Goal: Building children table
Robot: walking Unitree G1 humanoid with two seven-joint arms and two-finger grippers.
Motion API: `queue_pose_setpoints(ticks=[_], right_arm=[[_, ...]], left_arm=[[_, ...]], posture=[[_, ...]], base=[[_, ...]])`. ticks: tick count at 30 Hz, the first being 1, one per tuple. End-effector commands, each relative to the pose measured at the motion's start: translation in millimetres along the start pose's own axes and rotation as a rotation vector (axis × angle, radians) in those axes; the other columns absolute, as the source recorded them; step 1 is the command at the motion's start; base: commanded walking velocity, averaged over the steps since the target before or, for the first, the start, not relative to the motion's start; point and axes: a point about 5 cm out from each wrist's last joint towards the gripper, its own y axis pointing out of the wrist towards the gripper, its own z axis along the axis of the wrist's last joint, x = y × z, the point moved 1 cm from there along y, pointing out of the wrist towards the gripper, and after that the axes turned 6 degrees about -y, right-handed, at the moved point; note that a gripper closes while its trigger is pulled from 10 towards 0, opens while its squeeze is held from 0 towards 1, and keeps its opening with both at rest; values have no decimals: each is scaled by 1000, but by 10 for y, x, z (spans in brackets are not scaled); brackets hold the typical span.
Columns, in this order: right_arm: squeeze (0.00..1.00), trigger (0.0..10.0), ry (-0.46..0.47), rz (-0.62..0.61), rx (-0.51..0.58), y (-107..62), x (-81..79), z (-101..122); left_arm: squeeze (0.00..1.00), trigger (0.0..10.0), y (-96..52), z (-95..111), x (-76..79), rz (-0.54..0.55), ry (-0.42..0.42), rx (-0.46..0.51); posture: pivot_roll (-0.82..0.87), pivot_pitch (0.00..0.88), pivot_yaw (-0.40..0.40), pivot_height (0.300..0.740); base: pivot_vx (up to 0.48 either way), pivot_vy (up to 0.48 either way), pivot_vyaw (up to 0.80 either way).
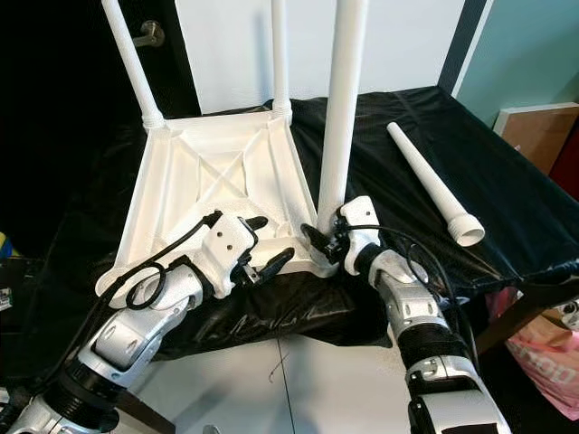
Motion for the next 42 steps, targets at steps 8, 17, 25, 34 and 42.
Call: queue_pose_setpoints(ticks=[8,17,25,34,42], right_arm=[[0,10000,105,-246,-90,-14,-103,-196],[0,10000,215,-470,-74,44,-364,-162],[0,10000,215,-465,-55,61,-374,-112],[35,10000,183,-435,-29,82,-403,-46],[1000,10000,157,-357,31,35,-319,26]], left_arm=[[0,10000,-9,-73,-9,-72,5,-35],[0,10000,0,-125,-32,-56,-11,-47],[0,10000,2,-128,-50,-50,-12,-47],[0,10000,-5,-139,-46,-37,-16,-45],[0,10000,-5,-134,-48,-27,-18,-40]], posture=[[-2,0,12,740],[-5,0,22,740],[8,0,16,740],[11,0,7,740],[11,0,-4,740]], base=[[0,0,0],[0,0,0],[0,0,0],[0,0,0],[0,0,0]])
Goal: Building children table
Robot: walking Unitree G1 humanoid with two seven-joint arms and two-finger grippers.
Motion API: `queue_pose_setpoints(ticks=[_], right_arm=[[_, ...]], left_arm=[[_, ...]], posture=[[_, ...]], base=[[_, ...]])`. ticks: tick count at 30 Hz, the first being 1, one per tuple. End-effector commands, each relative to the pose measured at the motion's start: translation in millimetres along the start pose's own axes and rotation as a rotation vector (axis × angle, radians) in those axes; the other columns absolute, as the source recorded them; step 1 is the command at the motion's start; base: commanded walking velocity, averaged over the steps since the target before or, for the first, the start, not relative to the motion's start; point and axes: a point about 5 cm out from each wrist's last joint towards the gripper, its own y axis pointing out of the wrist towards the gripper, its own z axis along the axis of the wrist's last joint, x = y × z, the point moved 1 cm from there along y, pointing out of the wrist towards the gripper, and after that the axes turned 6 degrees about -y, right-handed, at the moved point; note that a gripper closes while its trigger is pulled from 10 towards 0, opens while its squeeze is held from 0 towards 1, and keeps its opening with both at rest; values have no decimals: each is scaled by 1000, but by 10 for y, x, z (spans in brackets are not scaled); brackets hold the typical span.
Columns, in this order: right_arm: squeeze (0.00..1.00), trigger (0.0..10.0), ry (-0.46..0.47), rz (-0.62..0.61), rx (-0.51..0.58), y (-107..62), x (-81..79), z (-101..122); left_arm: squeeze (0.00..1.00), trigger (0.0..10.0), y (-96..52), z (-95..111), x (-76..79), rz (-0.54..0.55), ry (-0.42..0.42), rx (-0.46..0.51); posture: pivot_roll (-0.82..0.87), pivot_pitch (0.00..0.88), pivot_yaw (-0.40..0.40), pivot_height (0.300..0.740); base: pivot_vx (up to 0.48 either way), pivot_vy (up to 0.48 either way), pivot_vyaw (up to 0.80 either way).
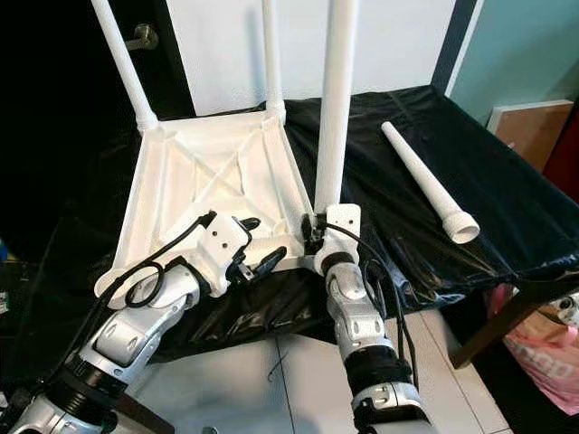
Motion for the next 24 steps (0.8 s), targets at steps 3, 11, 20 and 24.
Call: queue_pose_setpoints(ticks=[3,11,20,24], right_arm=[[1000,10000,-23,81,32,-39,78,20],[0,10000,-103,323,41,-87,255,-1],[0,10000,-186,521,42,44,271,96],[0,7569,-241,543,40,83,304,90]], left_arm=[[0,10000,-11,-44,31,-61,3,-18],[0,10000,-6,-50,34,-69,1,-21],[0,10000,15,-38,55,-92,9,-20],[0,10000,8,-38,54,-93,13,-21]], posture=[[8,0,-5,740],[-1,0,0,740],[1,0,8,740],[7,0,0,740]], base=[[0,0,0],[0,0,0],[0,0,0],[0,0,0]])
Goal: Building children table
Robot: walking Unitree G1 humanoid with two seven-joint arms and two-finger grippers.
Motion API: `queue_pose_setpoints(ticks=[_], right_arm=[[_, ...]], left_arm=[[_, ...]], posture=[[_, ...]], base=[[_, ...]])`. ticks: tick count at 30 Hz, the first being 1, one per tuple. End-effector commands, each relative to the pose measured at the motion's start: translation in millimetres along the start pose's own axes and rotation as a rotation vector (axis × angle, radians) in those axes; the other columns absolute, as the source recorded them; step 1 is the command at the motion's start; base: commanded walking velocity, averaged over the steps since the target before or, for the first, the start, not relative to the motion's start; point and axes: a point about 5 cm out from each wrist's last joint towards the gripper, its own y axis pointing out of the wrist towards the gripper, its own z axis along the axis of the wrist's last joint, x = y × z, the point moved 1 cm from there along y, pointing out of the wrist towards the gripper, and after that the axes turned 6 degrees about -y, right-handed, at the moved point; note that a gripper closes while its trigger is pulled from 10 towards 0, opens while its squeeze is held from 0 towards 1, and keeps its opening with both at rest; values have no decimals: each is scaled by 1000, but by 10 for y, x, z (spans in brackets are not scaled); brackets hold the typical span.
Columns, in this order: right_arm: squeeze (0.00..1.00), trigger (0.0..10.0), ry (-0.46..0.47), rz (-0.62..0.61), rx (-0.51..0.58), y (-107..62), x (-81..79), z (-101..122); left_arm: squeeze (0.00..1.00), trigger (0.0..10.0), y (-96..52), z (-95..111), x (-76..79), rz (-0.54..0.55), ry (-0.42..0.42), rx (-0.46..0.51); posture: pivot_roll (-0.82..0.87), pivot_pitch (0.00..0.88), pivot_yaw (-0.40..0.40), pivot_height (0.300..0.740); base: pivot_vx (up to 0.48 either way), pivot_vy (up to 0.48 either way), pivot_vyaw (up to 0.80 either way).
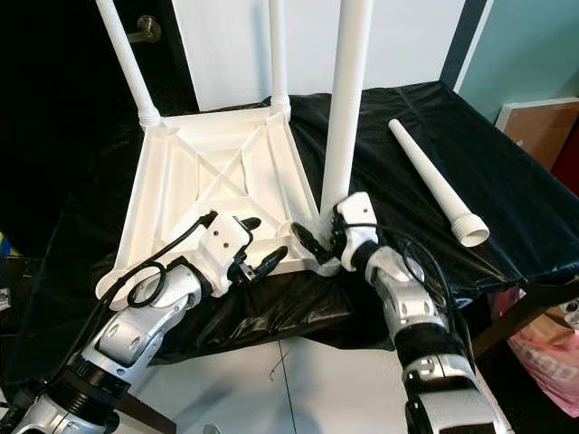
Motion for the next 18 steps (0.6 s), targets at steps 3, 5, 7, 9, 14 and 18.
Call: queue_pose_setpoints(ticks=[3,5,7,9,14,18], right_arm=[[0,0,-15,43,-38,-1,-24,-85],[0,0,-11,49,-43,-13,-27,-108],[0,0,-1,57,-49,-26,-28,-133],[0,0,7,66,-53,-39,-30,-156],[0,10000,44,54,-71,-84,-20,-225],[0,10000,82,22,-71,-90,-30,-241]], left_arm=[[0,10000,-13,-37,55,-95,15,-22],[0,10000,-17,-42,61,-94,14,-23],[0,10000,-20,-47,70,-94,12,-23],[0,10000,-20,-51,79,-94,10,-23],[0,10000,-10,-55,98,-100,7,-24],[0,10000,-11,-57,93,-101,10,-26]], posture=[[11,0,-6,740],[11,0,-6,740],[10,0,-10,740],[9,0,-10,740],[2,0,-7,740],[0,0,-6,740]], base=[[0,0,0],[0,0,0],[0,0,0],[0,0,0],[0,0,0],[0,0,0]])
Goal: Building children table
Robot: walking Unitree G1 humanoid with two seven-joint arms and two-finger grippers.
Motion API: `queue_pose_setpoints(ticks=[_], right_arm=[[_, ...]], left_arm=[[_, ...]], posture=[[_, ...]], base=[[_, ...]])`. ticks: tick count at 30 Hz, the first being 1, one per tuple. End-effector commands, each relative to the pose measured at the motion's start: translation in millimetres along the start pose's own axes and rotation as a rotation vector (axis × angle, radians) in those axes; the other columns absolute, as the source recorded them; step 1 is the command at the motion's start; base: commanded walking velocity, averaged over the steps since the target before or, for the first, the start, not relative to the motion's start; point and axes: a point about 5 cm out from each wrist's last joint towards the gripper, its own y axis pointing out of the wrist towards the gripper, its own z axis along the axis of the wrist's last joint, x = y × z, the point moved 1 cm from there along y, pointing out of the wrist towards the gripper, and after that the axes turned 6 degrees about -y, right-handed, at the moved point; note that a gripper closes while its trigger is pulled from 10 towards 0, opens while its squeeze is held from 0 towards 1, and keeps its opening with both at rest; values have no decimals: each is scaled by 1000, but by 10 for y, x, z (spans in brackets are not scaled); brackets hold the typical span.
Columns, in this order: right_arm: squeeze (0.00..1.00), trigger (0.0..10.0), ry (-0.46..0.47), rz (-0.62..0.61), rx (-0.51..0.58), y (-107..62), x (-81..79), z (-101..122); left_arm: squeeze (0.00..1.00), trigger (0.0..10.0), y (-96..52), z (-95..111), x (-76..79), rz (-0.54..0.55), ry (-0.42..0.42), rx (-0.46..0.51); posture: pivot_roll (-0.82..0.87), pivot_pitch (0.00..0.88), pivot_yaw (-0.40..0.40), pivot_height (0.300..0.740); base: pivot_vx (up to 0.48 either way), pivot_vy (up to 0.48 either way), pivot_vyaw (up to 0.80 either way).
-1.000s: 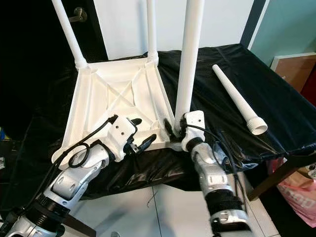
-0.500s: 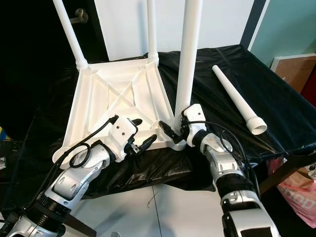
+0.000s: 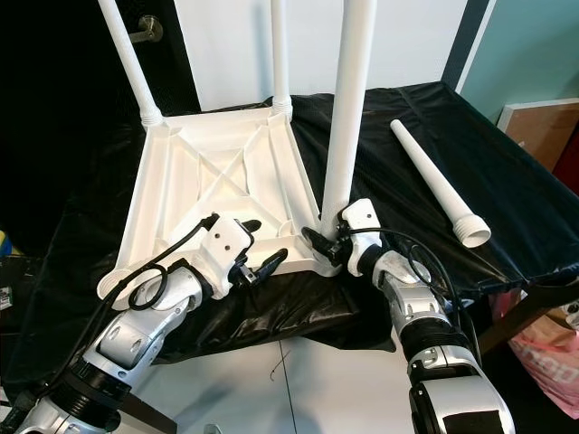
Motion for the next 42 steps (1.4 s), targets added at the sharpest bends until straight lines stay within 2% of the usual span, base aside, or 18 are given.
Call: queue_pose_setpoints(ticks=[1,5,7,12,15,16,17,20,24,28,33,34,42], right_arm=[[0,10000,39,-5,-39,-32,-41,-103],[0,10000,54,-92,-56,-17,-88,-137],[0,10000,87,-183,-55,9,-148,-156],[0,10000,127,-255,-61,33,-199,-177],[0,10000,147,-345,-84,50,-243,-197],[0,10000,167,-420,-98,58,-256,-205],[0,10000,167,-420,-98,58,-256,-205],[0,10000,243,-622,-121,93,-309,-197],[0,10000,268,-665,-116,116,-341,-169],[0,10000,287,-646,-54,181,-410,-54],[0,10000,261,-631,-43,173,-429,-6],[1000,10000,259,-628,-39,166,-431,-2],[1000,10000,240,-588,9,70,-420,26]], left_arm=[[0,10000,-8,-34,72,-102,7,-19],[0,10000,-11,-46,76,-102,3,-23],[0,10000,-8,-65,78,-95,4,-30],[0,10000,-13,-83,67,-85,8,-39],[0,10000,-24,-101,57,-78,14,-48],[0,10000,-29,-111,44,-72,15,-53],[0,10000,-29,-111,44,-72,15,-53],[0,10000,-31,-137,1,-55,20,-67],[0,10000,-26,-143,-16,-41,21,-68],[0,10000,-14,-159,-48,-10,21,-76],[0,10000,-15,-183,-98,13,37,-89],[0,10000,-16,-189,-125,28,37,-95],[0,10000,-9,-245,-263,99,63,-142]], posture=[[0,0,-6,740],[-2,0,-6,740],[-5,0,-9,740],[0,0,-13,740],[1,0,-12,740],[2,0,-11,740],[2,0,-11,740],[4,0,-14,740],[3,0,-14,740],[3,0,-11,740],[0,0,-11,740],[4,0,-11,740],[9,0,-11,740]], base=[[0,0,0],[0,0,0],[0,0,0],[0,0,0],[0,0,0],[0,0,0],[0,0,0],[0,0,0],[0,0,0],[0,0,0],[0,0,0],[0,0,0],[0,0,0]])
